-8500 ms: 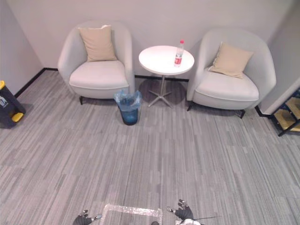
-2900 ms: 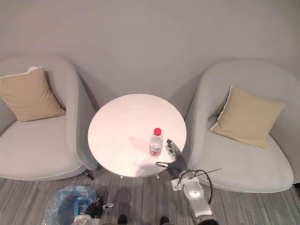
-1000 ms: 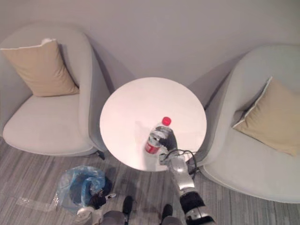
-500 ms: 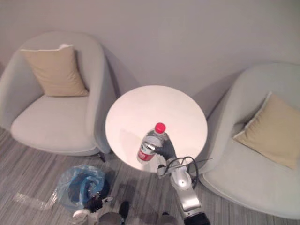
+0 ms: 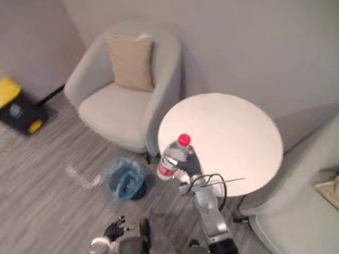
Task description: Gather rubbish on tea table into small bin, then transfer packed bag to large trash can.
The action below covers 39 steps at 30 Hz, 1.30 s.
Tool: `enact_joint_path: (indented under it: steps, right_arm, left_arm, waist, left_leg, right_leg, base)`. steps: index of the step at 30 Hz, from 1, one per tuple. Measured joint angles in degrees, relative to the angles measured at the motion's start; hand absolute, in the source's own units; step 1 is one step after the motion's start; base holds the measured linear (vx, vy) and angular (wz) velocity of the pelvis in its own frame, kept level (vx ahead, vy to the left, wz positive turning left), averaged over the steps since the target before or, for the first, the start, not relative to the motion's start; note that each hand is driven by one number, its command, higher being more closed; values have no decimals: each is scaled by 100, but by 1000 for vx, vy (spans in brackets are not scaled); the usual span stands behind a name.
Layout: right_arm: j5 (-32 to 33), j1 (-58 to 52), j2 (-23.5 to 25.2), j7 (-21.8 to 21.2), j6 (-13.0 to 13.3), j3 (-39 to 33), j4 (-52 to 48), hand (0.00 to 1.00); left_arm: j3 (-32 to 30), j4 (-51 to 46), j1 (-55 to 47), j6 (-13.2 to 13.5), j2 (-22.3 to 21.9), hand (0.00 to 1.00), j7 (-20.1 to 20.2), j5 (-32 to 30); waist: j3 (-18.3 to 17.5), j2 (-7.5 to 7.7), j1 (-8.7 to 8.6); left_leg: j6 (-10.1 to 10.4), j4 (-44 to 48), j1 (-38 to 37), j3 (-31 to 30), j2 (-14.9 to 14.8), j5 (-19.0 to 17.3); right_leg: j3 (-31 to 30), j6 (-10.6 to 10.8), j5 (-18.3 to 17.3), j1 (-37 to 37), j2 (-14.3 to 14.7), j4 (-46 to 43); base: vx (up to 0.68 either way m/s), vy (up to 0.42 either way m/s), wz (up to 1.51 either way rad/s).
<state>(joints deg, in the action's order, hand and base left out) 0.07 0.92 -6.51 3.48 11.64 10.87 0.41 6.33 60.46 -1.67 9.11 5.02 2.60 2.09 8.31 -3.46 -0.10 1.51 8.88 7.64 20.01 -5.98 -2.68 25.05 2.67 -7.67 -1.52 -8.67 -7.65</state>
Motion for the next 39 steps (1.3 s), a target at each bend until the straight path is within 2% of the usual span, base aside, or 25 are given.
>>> enact_joint_path:
  steps: [3,4,6,9,10,11,12,13,15,18,19,21,22,23,25,27,28,29,31,32,33,34,35,36,39]
  right_arm:
    - [8,-7,218,-16,-7,-2,92,100]
    - [9,-7,252,-17,-7,16,108,100]
    - [22,64,389,-35,-8,105,371,100]
    - [46,76,416,-73,-35,276,606,100]
    - [47,74,416,-75,-36,278,605,100]
    - [47,56,403,-86,-44,283,609,100]
    - [45,-27,360,-97,-61,284,623,100]
    - [44,-49,347,-99,-58,282,625,100]
    - [46,-91,367,-125,-54,305,625,100]
    - [48,-135,373,-127,-41,327,626,100]
    - [50,-190,370,-126,-29,327,625,100]
    - [51,-341,371,-127,-24,317,621,100]
    - [53,-432,363,-134,-28,280,626,100]
    - [53,-488,295,-132,-28,234,625,100]
    - [52,-464,224,-115,-32,197,624,100]
    - [39,-515,165,-106,-34,192,600,100]
    - [26,-581,155,-79,-34,180,516,100]
    - [0,-547,196,-36,-18,180,483,100]
    - [-5,-432,241,25,-12,156,487,100]
    - [-12,-369,250,62,-12,120,503,100]
    - [-14,-354,253,125,-13,87,509,100]
    - [-14,-357,238,136,-12,81,502,100]
    - [-16,-335,236,157,-7,77,549,100]
    - [-18,-303,351,149,-29,87,565,100]
    - [-105,-314,499,135,-35,142,570,100]
  left_arm:
    - [216,-6,49,13,128,0,11,-94]
    - [230,-5,50,13,151,0,11,-93]
    - [291,-11,54,16,211,0,15,-89]
    - [411,-19,44,30,330,0,20,-83]
    - [406,-30,47,30,336,0,16,-78]
    - [358,-54,45,50,336,0,2,-67]
    - [359,-11,18,52,316,0,-5,-59]
    - [360,-8,2,52,315,0,-4,-55]
    - [348,-9,-4,53,334,0,-4,52]
    - [361,69,55,50,330,0,-3,48]
    - [360,127,55,49,310,0,1,39]
    - [351,177,43,46,324,0,-4,36]
    - [316,237,57,30,260,0,-7,31]
    - [252,198,12,44,197,0,-4,31]
    - [159,199,-4,43,93,0,-7,29]
    - [160,189,-5,43,92,0,-5,28]
    - [157,130,-14,42,97,0,-5,26]
    - [154,77,-38,57,117,0,-11,24]
    - [162,-43,-7,65,113,0,-13,12]
    - [167,-123,28,73,111,0,-13,7]
    - [207,-192,48,107,111,0,-19,-41]
    - [238,-193,27,122,75,0,-22,-53]
    - [271,-212,41,134,71,0,-25,-84]
    - [275,-204,98,124,139,0,-30,-83]
    - [378,-127,138,123,194,0,-21,-86]
  waist:
    - [51,200,48]
    - [56,218,50]
    - [66,294,57]
    - [122,509,20]
    - [119,521,14]
    - [155,522,10]
    - [151,466,-42]
    - [125,391,-69]
    - [145,364,-126]
    - [149,443,-152]
    - [137,452,-212]
    - [70,542,-236]
    - [28,483,-265]
    - [-57,306,-199]
    - [-65,130,-166]
    - [-61,132,-165]
    - [-52,154,-139]
    - [2,237,-102]
    - [38,279,-93]
    - [87,347,-79]
    - [117,334,-57]
    - [85,258,-58]
    - [88,271,-31]
    - [73,420,4]
    - [97,464,0]
  left_leg:
    - [-65,-863,-408,-198,328,487]
    - [-79,-919,-440,-214,364,502]
    - [-196,-1095,-589,-257,556,419]
    - [-364,-912,-671,-246,1043,145]
    - [-389,-771,-594,-276,1058,57]
    - [-468,-476,-468,-475,1102,-110]
    - [-563,-353,-509,-744,1075,-210]
    - [-592,-331,-566,-866,1032,-228]
    - [-631,-284,-601,-1413,829,-348]
    - [-647,-293,-781,-1830,865,-427]
    - [-558,-212,-870,-2047,933,-454]
    - [-455,-75,-960,-2356,1139,-609]
    - [-388,113,-963,-2561,1140,-775]
    - [-251,275,-876,-2519,1040,-857]
    - [-37,651,-750,-2445,936,-967]
    - [-34,1062,-748,-2262,910,-967]
    - [91,1834,-552,-2035,892,-977]
    - [109,2370,-264,-1641,745,-1235]
    - [45,2344,17,-1359,537,-1476]
    - [31,1973,216,-1263,424,-1462]
    - [29,1109,233,-1304,307,-939]
    - [28,667,204,-1353,192,-367]
    - [292,542,174,-1572,194,-104]
    - [289,502,162,-1547,328,-98]
    - [214,393,13,-1486,375,-143]
  right_leg:
    - [-40,89,78,-131,-137,6]
    - [-36,99,72,-153,-155,-1]
    - [-43,249,-40,-135,-363,-273]
    - [-44,296,-648,-79,-997,-830]
    - [-50,271,-695,-63,-1032,-940]
    - [-248,54,-691,-25,-1109,-1359]
    - [-768,-464,-384,282,-1059,-2214]
    - [-948,-621,-401,497,-973,-2471]
    - [-1604,-308,-761,965,-110,-2513]
    - [-1897,-199,-762,1258,391,-2076]
    - [-1968,-167,-664,1277,518,-1735]
    - [-1960,-177,-194,1278,448,-1181]
    - [-1848,-231,30,1164,442,-1088]
    - [-1750,-247,40,1054,492,-912]
    - [-1571,-275,35,794,551,-676]
    - [-1509,-278,33,436,575,-436]
    - [-1498,-293,28,118,539,-265]
    - [-1606,-346,-5,-76,484,-215]
    - [-1630,-367,-19,-167,363,-237]
    - [-1633,-350,-29,-185,236,-307]
    - [-1641,-176,-131,-263,134,-423]
    - [-1643,-61,-207,-274,184,-479]
    - [-1768,141,-450,-290,137,-536]
    - [-1864,143,-471,-287,-1,-467]
    - [-2096,158,-213,-358,-18,-378]
  base:
    - [-14,127,46]
    - [2,162,33]
    - [12,160,18]
    - [1,169,26]
    - [77,148,40]
    - [98,125,63]
    - [130,151,74]
    - [185,106,105]
    - [259,34,98]
    - [254,-27,95]
    - [245,-55,130]
    - [336,-92,122]
    - [513,-102,85]
    - [525,-95,74]
    - [426,-72,48]
    - [297,-41,34]
    - [357,4,19]
    - [274,38,8]
    - [211,64,0]
    - [242,155,8]
    - [197,168,5]
    - [207,235,-6]
    - [153,195,-16]
    - [136,186,-14]
    - [130,127,-10]
